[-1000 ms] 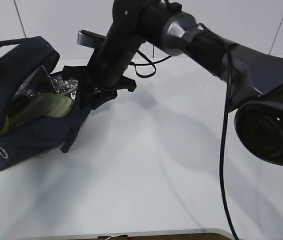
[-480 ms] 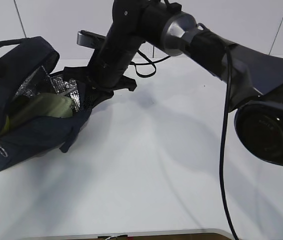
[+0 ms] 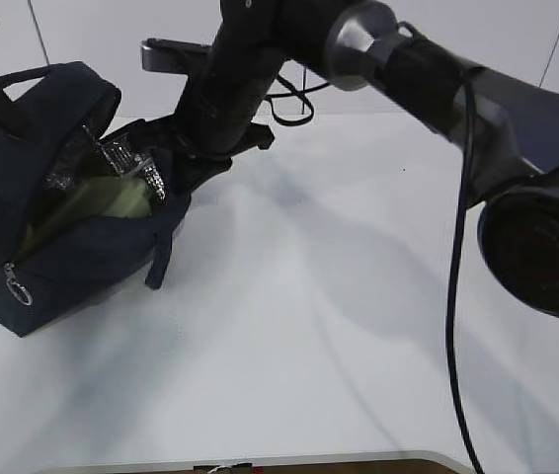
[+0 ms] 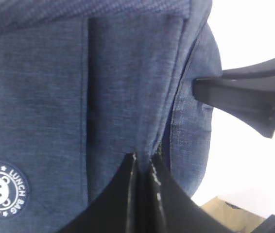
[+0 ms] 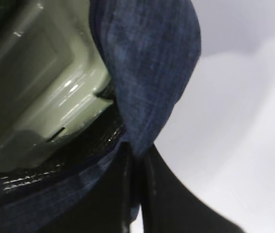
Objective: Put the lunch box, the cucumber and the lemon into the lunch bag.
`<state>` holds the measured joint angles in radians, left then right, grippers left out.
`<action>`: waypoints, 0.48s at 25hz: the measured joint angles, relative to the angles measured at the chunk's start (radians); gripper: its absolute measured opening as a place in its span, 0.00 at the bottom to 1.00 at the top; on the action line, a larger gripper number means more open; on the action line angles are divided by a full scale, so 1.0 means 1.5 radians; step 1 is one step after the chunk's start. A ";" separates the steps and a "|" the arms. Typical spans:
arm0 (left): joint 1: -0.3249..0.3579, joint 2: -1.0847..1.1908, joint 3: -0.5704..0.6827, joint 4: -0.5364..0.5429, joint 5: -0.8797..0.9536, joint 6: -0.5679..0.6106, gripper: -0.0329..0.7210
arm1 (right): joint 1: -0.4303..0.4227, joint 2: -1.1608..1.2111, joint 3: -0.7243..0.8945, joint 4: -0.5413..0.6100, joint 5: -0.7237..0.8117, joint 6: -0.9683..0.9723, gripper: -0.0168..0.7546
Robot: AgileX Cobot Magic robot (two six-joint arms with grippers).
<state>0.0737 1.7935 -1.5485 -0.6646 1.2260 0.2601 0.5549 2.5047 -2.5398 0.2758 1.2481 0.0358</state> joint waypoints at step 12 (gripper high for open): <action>-0.046 -0.007 0.000 -0.044 -0.002 -0.001 0.03 | 0.007 -0.079 0.029 -0.029 0.009 -0.024 0.04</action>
<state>0.0040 1.7829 -1.5485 -0.7301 1.2225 0.2584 0.5657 2.3866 -2.4969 0.2318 1.2612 0.0000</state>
